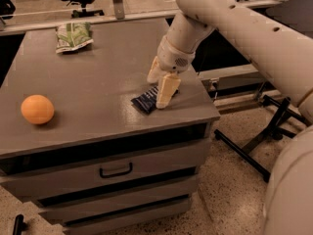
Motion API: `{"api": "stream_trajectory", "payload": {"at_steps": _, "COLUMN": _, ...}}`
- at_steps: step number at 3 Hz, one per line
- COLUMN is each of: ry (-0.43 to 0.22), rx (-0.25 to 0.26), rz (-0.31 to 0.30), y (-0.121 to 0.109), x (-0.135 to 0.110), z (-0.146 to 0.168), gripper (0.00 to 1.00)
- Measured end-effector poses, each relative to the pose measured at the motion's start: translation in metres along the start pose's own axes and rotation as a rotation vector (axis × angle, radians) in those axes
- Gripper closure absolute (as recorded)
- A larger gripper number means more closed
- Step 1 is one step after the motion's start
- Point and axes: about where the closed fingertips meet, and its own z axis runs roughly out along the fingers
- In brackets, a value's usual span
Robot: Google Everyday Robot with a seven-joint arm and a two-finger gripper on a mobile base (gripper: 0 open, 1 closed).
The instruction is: Move rxbar blueberry near green jalapeno chip bag
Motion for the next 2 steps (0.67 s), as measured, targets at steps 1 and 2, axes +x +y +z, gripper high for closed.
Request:
{"api": "stream_trajectory", "payload": {"at_steps": 1, "ry": -0.01, "rx": -0.022, "rz": -0.008, "y": 0.0007, "x": -0.0062, "z": 0.0062, "gripper": 0.59}}
{"api": "stream_trajectory", "payload": {"at_steps": 2, "ry": -0.012, "rx": -0.022, "rz": -0.009, "y": 0.0003, "x": -0.0079, "z": 0.0025, "gripper": 0.83}}
